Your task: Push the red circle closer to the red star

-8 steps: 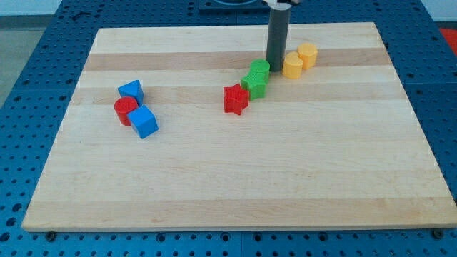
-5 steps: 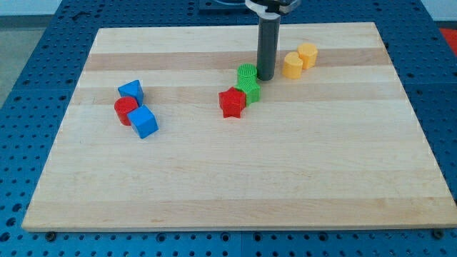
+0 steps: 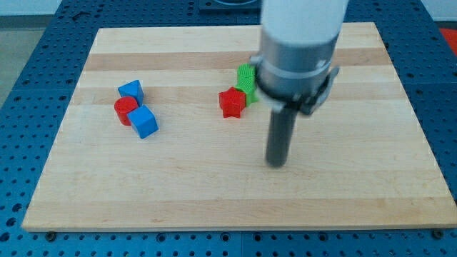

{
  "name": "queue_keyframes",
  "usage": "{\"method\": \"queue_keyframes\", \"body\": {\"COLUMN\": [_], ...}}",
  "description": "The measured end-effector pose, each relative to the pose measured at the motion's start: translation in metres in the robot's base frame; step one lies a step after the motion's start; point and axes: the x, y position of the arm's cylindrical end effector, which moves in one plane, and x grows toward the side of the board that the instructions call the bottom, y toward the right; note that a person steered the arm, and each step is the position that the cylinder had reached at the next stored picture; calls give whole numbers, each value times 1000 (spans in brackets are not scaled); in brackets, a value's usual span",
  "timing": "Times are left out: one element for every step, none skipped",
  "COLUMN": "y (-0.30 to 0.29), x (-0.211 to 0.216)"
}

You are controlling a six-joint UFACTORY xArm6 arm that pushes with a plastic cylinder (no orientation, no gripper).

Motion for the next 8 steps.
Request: {"method": "queue_keyframes", "body": {"y": [-135,-245,-289,-288,-259,-239,-234,-223], "x": [41,-8,-38,-73,-115,-120,-126,-132]}}
